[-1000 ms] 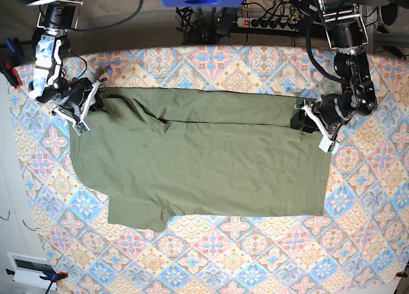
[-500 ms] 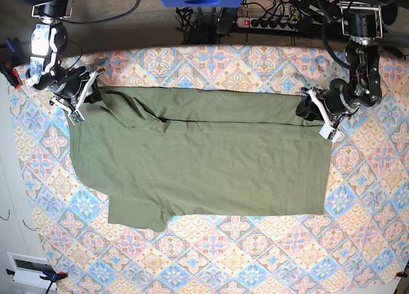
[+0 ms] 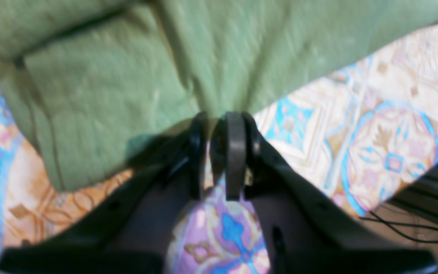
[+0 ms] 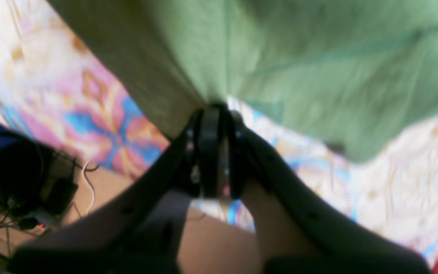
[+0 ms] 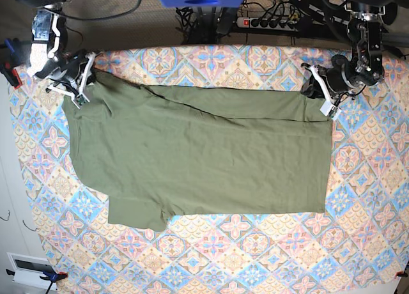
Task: Layout the t-shirt on the table in an organized manner, then fold the t-shirt properly
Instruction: 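Lift the shoulder edge with both grippers and pull it taut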
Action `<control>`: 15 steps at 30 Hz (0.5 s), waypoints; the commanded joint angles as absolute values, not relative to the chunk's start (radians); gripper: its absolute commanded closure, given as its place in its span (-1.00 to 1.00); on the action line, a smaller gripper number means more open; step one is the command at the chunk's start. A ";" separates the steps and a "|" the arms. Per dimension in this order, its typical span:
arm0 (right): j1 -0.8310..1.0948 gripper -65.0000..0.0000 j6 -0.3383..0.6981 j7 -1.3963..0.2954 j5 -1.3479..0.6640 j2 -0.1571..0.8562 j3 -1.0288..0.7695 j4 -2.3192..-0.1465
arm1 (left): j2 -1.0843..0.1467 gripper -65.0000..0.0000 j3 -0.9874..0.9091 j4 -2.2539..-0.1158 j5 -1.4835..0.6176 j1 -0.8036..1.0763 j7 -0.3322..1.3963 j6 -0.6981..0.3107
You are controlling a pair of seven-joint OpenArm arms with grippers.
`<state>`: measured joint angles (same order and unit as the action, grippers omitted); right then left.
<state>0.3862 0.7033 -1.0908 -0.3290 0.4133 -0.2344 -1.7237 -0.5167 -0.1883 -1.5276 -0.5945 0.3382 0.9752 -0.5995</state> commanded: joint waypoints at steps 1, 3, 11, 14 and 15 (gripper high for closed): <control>0.381 0.87 0.698 -1.095 -0.314 0.437 -0.265 -1.756 | -0.529 0.53 -0.217 -1.504 -0.536 0.372 1.098 -0.581; 0.381 0.87 0.698 -1.095 -0.314 0.437 -0.286 -1.773 | -0.529 0.36 -0.268 -1.504 -0.607 0.372 1.102 -0.581; 0.381 0.87 0.698 -1.095 -0.317 0.437 -0.338 -1.805 | -0.467 0.10 -0.449 -1.503 -0.737 0.371 1.184 -0.581; 0.381 0.87 0.698 -1.095 -0.317 0.437 -0.348 -1.807 | -0.421 0.09 -0.489 -1.480 -0.742 0.364 1.191 -0.581; 0.381 0.87 0.698 -1.095 -0.317 0.437 -0.348 -1.807 | -0.409 0.09 -0.492 -1.460 -0.743 0.354 1.190 -0.581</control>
